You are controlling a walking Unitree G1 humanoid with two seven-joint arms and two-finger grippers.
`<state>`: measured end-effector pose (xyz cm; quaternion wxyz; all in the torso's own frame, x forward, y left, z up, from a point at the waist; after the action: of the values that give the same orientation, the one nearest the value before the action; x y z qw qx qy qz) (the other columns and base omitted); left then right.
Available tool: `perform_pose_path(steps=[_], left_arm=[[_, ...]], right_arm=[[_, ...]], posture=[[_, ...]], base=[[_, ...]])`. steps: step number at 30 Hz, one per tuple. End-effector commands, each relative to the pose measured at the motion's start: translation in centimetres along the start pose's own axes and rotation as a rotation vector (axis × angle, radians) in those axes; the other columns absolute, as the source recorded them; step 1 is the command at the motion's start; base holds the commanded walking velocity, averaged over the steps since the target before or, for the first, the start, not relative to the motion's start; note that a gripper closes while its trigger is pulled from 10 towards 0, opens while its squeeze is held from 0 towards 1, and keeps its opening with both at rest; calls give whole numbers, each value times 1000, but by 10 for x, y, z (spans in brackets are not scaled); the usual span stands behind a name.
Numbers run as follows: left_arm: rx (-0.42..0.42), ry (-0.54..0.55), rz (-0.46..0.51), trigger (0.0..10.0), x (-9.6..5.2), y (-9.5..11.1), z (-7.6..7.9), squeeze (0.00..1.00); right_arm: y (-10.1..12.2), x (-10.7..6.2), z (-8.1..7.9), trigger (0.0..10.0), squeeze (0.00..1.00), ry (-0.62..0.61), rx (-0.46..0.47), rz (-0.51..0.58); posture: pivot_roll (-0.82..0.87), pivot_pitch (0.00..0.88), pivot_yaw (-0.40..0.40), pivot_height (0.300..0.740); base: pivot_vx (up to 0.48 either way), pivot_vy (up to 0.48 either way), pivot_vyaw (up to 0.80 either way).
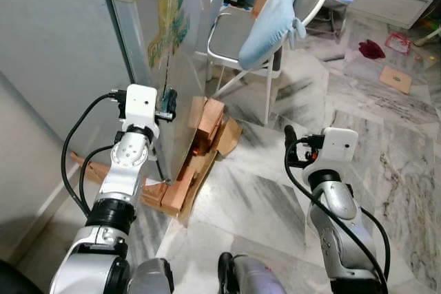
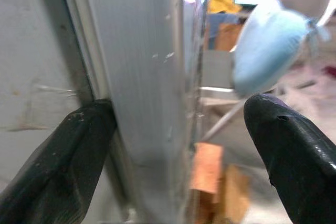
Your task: Restocking fridge
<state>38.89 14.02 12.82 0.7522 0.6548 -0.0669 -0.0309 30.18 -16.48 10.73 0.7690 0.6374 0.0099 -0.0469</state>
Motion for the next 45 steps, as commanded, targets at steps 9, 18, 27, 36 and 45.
perform_pose_path(steps=[9,18,27,36,45], left_arm=[[18,-741,-34,10000,-39,2,163,0],[16,-738,-70,10000,-46,-9,159,0],[42,-475,-78,10000,-37,-13,83,0],[29,-423,-83,10000,-43,-17,74,0],[33,-430,-88,10000,-44,-19,77,0]], right_arm=[[-7,-5,23,10000,0,-81,-39,-34],[-9,-6,30,10000,0,-130,-50,-45],[-12,-1,26,10000,0,-137,-50,-58],[-9,3,21,10000,0,-124,-45,-47],[-8,5,21,10000,0,-131,-44,-40]], posture=[[-23,143,-97,740],[-29,136,-90,740],[-10,128,-92,740],[-3,126,-94,740],[-7,125,-89,740]], base=[[0,0,0],[0,0,0],[0,-121,-487],[0,-439,-491],[0,-448,0]])
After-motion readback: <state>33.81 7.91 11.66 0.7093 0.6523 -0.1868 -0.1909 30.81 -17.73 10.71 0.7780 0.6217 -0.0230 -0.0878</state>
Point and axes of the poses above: a point about 5 cm out from each wrist's last joint towards the gripper, its own x axis pointing out of the wrist towards the gripper, its own y axis along the axis of the wrist's last joint, z = x × y, the point moved 4 cm from there along x, pointing out of the wrist towards the gripper, and after that the axes turned 14 degrees about -x, right-handed, at the moved point
